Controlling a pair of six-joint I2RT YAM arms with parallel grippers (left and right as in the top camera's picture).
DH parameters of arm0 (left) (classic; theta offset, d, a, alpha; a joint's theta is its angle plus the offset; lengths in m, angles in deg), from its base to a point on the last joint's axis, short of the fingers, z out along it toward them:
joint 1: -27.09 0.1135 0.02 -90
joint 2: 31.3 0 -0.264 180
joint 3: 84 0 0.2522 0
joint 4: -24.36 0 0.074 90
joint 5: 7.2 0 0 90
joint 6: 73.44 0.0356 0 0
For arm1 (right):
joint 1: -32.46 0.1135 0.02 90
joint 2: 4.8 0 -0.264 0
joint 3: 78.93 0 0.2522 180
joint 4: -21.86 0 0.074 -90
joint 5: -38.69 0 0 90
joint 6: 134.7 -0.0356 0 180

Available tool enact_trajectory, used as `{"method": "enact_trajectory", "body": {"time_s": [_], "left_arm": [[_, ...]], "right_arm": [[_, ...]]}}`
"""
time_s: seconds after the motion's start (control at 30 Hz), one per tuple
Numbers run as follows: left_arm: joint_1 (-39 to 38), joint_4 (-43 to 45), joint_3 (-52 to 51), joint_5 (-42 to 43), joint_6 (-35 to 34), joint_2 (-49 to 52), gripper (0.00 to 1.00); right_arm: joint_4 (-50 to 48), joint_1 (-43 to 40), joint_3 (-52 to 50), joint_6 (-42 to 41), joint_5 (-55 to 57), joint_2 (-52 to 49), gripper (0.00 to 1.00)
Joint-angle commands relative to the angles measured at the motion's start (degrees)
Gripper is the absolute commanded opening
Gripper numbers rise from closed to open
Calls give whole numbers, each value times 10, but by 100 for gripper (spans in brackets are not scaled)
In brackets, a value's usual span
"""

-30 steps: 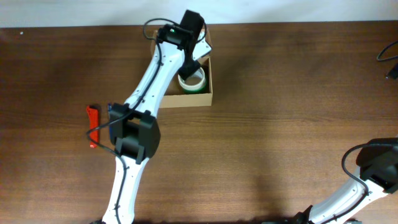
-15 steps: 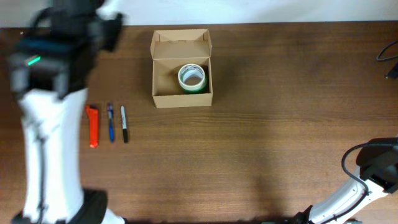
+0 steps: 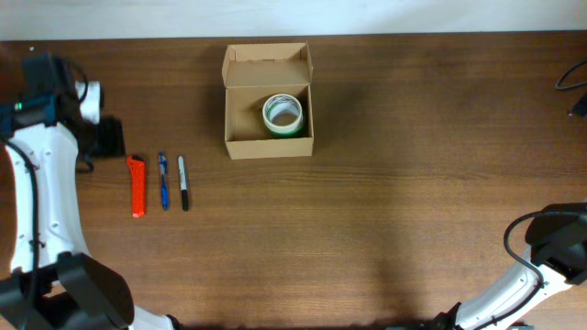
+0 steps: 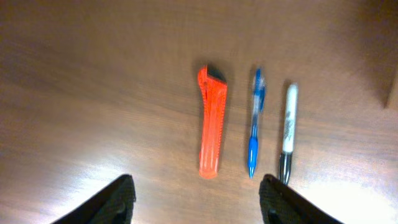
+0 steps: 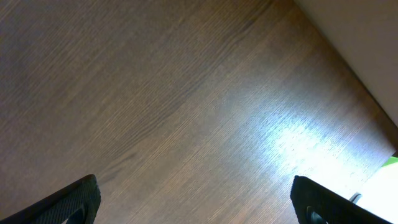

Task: Pack container
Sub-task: 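Move the left gripper to the orange box cutter and grasp it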

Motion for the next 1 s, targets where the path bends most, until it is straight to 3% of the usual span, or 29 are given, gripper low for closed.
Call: {"method": "enact_trajectory", "body": {"time_s": [0.0, 0.17, 0.5, 0.77, 0.97], "left_arm": [[26, 28, -65, 82, -7, 9, 65], [31, 36, -90, 106, 10, 66, 65], [24, 68, -90, 63, 10, 166, 63], [24, 97, -90, 43, 19, 201, 62], [24, 110, -90, 30, 39, 212, 55]], "right_arm": [[0, 1, 0, 0, 7, 6, 99], [0, 1, 0, 0, 7, 6, 99], [0, 1, 0, 0, 7, 6, 99], [-1, 1, 0, 0, 7, 6, 99], [-1, 1, 0, 0, 7, 6, 99]]}}
